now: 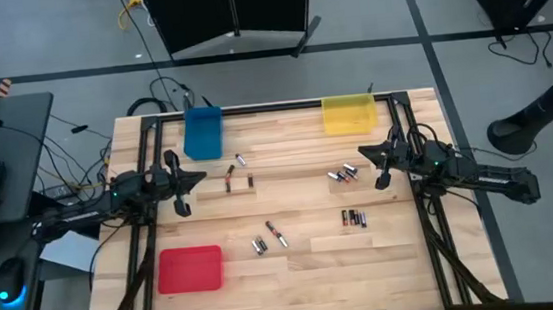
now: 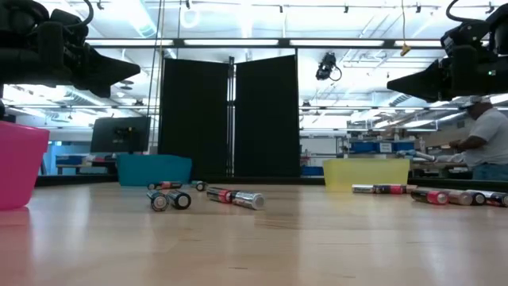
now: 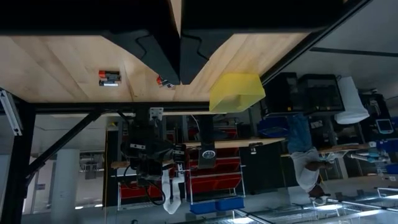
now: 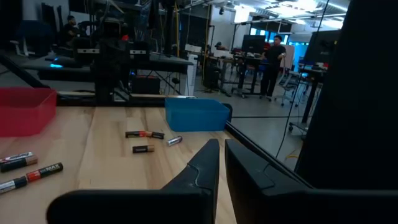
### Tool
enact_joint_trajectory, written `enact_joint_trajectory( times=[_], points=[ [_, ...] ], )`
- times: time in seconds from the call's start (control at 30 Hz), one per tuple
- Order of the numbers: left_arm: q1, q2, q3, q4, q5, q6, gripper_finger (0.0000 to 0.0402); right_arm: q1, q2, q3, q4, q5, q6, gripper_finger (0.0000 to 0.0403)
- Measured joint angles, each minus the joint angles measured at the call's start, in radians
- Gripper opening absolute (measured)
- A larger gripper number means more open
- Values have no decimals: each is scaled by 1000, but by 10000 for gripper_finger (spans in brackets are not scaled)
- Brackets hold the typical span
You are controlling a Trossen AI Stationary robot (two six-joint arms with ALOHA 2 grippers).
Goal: Sort batteries
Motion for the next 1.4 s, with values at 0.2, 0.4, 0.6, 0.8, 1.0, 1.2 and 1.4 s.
enact_joint_trajectory(
  times=[0.2, 0.4, 0.6, 0.8, 1.0, 1.2, 1.4],
  points=[
    [0, 0, 0, 0, 0, 0, 10, 0, 0, 0, 0, 0, 0, 39],
    [0, 0, 0, 0, 0, 0, 10, 0, 0, 0, 0, 0, 0, 39],
    [0, 0, 0, 0, 0, 0, 10, 0, 0, 0, 0, 0, 0, 39],
    [0, 1, 0, 36, 0, 2, 10, 0, 0, 0, 0, 0, 0, 39],
    [0, 0, 0, 229, 0, -34, 10, 0, 0, 0, 0, 0, 0, 39],
    [-1, -1, 0, 378, 3, -133, 10, 0, 0, 0, 0, 0, 0, 39],
    [-1, 1, 11, 329, -19, -316, 10, 0, 0, 0, 0, 0, 0, 39]
  ],
)
